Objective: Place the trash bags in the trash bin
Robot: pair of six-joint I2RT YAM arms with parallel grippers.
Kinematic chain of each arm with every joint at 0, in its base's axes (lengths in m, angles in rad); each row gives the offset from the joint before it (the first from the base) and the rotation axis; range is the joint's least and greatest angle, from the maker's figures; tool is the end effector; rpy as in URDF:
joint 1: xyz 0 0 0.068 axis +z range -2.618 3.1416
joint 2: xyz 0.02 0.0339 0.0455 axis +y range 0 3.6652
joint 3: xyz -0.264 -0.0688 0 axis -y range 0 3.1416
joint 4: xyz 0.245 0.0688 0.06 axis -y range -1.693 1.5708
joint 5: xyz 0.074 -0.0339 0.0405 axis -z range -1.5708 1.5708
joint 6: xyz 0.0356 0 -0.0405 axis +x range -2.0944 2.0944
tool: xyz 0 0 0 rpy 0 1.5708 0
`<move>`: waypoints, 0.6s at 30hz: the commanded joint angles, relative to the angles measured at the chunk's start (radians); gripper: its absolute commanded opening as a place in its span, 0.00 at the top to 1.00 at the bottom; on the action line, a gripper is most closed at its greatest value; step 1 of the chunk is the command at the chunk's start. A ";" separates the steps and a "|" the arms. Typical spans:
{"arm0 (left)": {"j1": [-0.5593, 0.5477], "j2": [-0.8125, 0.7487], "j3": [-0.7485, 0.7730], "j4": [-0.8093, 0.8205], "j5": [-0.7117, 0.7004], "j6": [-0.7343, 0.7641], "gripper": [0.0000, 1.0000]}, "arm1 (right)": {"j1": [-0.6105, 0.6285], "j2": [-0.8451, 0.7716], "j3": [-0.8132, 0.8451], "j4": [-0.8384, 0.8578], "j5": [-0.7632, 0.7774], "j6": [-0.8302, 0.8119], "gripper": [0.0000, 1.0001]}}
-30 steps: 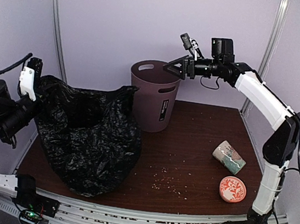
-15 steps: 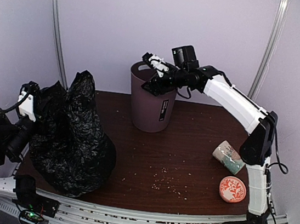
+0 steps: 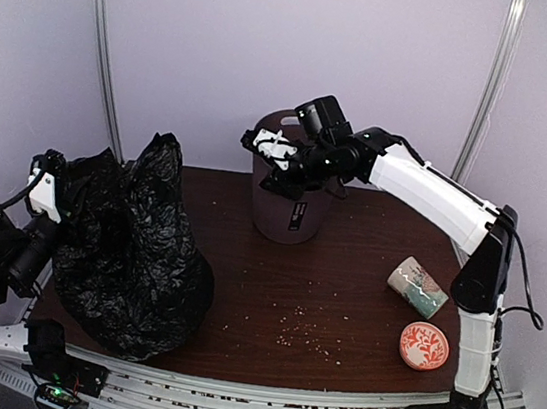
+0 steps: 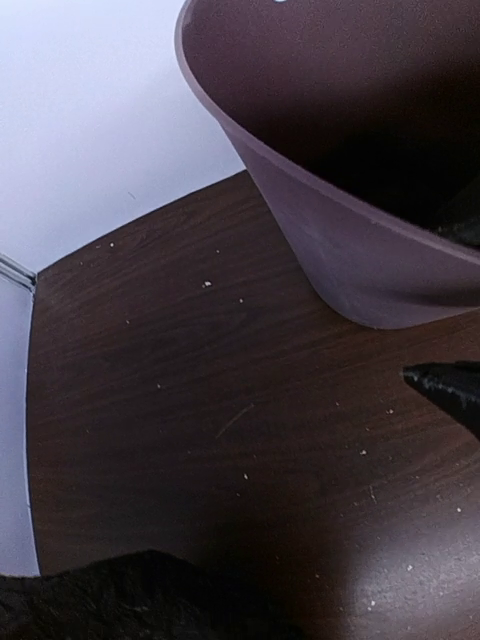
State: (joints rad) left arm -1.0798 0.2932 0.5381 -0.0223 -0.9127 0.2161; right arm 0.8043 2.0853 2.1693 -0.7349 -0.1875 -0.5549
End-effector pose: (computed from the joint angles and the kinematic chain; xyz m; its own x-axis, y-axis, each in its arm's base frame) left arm 0.0644 -0.0606 0.3286 0.1393 0.0176 -0.9901 0.1491 0.9881 0.0385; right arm 0.3252 0.3473 0.3576 0.0699 -0.6737 -0.7357 -0.9104 0.2585 -0.3231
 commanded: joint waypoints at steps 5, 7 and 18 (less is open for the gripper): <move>0.026 -0.036 -0.002 0.031 0.060 0.018 1.00 | 0.041 -0.147 -0.130 -0.044 -0.043 0.013 0.85; 0.026 -0.051 -0.004 0.030 0.058 0.016 1.00 | 0.045 -0.162 -0.160 -0.043 -0.050 0.023 0.90; 0.026 -0.026 -0.001 0.033 0.059 0.013 1.00 | 0.086 -0.286 -0.257 -0.076 -0.094 0.045 1.00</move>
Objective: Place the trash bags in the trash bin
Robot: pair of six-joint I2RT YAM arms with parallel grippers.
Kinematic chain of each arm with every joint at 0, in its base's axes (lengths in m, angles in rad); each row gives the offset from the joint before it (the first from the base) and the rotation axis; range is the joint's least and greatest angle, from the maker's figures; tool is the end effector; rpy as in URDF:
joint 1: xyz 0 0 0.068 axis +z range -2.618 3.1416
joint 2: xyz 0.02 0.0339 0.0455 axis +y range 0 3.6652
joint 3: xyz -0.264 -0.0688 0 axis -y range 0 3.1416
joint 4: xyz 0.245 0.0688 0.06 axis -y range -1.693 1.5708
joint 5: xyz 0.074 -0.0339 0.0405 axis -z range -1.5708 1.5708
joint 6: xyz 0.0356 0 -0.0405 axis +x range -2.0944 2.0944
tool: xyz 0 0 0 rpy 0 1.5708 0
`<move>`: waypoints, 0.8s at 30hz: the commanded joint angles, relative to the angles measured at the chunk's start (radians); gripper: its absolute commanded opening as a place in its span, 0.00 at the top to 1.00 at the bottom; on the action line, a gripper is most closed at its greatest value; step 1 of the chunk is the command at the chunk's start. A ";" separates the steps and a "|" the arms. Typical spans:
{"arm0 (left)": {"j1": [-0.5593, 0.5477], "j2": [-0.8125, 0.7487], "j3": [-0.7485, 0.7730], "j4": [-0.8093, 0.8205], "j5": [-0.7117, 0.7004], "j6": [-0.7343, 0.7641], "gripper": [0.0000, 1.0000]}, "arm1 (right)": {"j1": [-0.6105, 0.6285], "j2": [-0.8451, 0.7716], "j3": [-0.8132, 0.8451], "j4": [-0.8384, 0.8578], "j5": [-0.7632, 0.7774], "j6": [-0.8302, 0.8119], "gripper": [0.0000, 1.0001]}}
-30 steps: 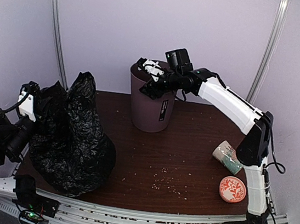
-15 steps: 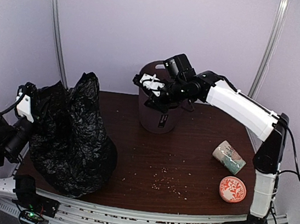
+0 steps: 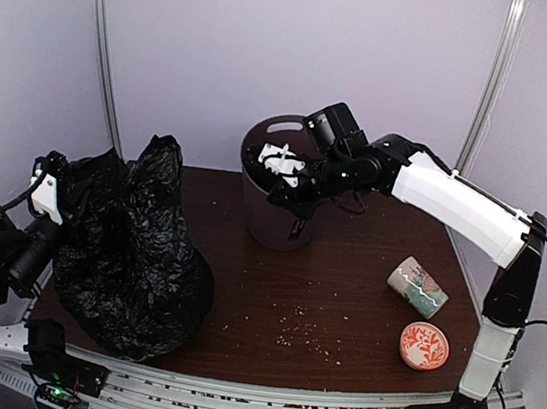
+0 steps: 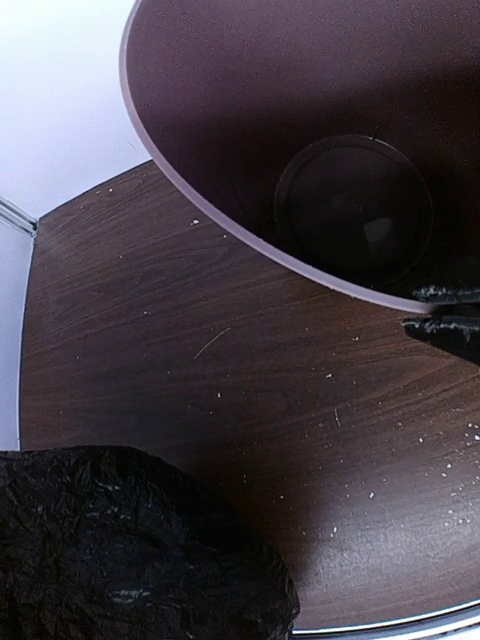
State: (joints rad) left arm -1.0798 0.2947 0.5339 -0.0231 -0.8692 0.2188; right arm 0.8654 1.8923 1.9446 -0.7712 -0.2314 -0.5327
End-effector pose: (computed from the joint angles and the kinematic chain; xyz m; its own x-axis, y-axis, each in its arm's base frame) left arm 0.0645 -0.0629 0.3273 0.1459 0.0243 -0.9890 0.1903 0.9803 0.0521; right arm 0.2704 0.3302 0.3651 0.0654 -0.6857 -0.7250 -0.9516 0.1758 -0.2521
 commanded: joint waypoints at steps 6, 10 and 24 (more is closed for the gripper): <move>0.026 0.018 0.042 0.034 0.035 0.009 1.00 | 0.034 -0.241 -0.117 -0.048 -0.090 0.029 1.00; 0.026 0.131 0.133 -0.028 0.095 -0.044 1.00 | 0.035 -0.303 -0.153 -0.054 -0.093 0.024 1.00; 0.026 0.454 0.555 0.019 0.241 -0.100 1.00 | 0.043 -0.410 -0.233 -0.083 -0.239 -0.009 0.47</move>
State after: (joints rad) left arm -1.0538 0.6994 0.9806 -0.0963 -0.6754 0.1207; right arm 0.9024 1.5612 1.7157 -0.8707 -0.4164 -0.5240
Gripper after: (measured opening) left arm 0.002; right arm 0.409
